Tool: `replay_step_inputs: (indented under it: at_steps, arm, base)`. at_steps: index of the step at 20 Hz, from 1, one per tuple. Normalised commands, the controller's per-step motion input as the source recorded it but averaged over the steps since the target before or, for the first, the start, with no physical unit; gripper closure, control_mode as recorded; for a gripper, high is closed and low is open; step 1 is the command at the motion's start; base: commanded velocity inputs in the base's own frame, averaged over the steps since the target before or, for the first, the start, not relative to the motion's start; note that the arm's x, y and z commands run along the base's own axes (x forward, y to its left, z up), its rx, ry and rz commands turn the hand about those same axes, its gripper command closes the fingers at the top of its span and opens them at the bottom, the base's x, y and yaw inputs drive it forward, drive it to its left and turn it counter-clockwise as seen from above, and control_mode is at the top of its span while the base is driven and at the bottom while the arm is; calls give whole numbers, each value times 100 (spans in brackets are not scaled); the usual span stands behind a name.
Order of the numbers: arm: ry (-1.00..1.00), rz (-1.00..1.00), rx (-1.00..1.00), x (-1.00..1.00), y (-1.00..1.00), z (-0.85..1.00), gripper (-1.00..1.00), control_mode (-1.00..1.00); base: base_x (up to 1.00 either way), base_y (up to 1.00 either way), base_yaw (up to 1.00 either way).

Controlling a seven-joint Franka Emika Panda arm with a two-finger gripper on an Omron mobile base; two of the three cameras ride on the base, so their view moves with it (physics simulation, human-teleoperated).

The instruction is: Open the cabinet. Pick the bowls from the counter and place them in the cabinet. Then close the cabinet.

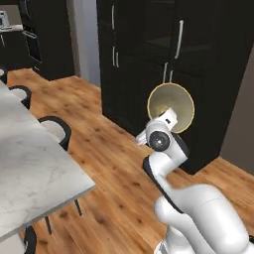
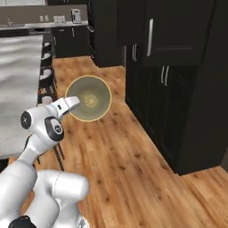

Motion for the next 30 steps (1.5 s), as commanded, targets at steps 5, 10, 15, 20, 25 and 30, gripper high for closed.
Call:
replay_step_inputs:
  at_steps: [5, 10, 15, 20, 25, 30]
  arm:
    - [0, 0, 0, 0, 0, 0, 100, 100]
    - [0, 0, 0, 0, 0, 0, 100, 100]
    - [0, 0, 0, 0, 0, 0, 100, 100]
    - [0, 0, 0, 0, 0, 0, 100, 100]
    - [0, 0, 0, 0, 0, 0, 100, 100]
    - [0, 0, 0, 0, 0, 0, 100, 100]
  base:
    - [83, -22, 58]
    - [100, -63, 32]
    - [100, -64, 26]
    - [100, -26, 12]
    - [100, 6, -16]
    - [93, -12, -29]
